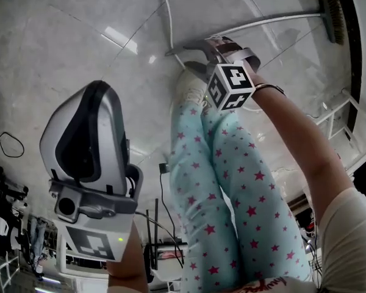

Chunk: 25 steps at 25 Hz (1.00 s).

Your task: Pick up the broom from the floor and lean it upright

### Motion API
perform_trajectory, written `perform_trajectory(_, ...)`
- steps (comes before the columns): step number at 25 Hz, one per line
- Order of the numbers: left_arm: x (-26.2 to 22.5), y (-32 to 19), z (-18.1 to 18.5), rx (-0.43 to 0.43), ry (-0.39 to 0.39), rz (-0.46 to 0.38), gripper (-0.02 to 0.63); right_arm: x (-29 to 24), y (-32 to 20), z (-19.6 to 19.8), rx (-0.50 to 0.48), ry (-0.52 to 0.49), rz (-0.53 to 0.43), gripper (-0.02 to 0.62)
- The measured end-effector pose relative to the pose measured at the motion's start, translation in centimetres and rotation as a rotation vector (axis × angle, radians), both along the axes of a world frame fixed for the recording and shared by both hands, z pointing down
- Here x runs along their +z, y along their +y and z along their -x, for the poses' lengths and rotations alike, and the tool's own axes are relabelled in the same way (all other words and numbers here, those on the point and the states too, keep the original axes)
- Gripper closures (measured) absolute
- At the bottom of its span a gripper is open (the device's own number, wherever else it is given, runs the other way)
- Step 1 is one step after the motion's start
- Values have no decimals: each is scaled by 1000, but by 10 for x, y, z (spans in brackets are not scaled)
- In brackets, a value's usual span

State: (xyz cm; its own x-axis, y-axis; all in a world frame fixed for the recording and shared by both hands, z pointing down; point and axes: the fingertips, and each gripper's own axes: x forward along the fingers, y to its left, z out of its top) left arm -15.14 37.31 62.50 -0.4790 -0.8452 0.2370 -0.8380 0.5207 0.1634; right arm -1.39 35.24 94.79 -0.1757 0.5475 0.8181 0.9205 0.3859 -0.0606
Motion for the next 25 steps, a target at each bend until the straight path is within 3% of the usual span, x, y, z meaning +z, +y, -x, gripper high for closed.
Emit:
perform_trajectory(15, 42, 3, -11, -12, 45, 3, 584, 75, 13, -12, -128, 85, -142, 405)
perform_trajectory(20, 79, -13, -12, -5, 105, 75, 584, 86, 10, -16, -158, 89, -178, 405)
perform_trajectory(25, 124, -21, -18, 56, 141, 151, 584, 89, 6, -10, -127, 98, -200, 405)
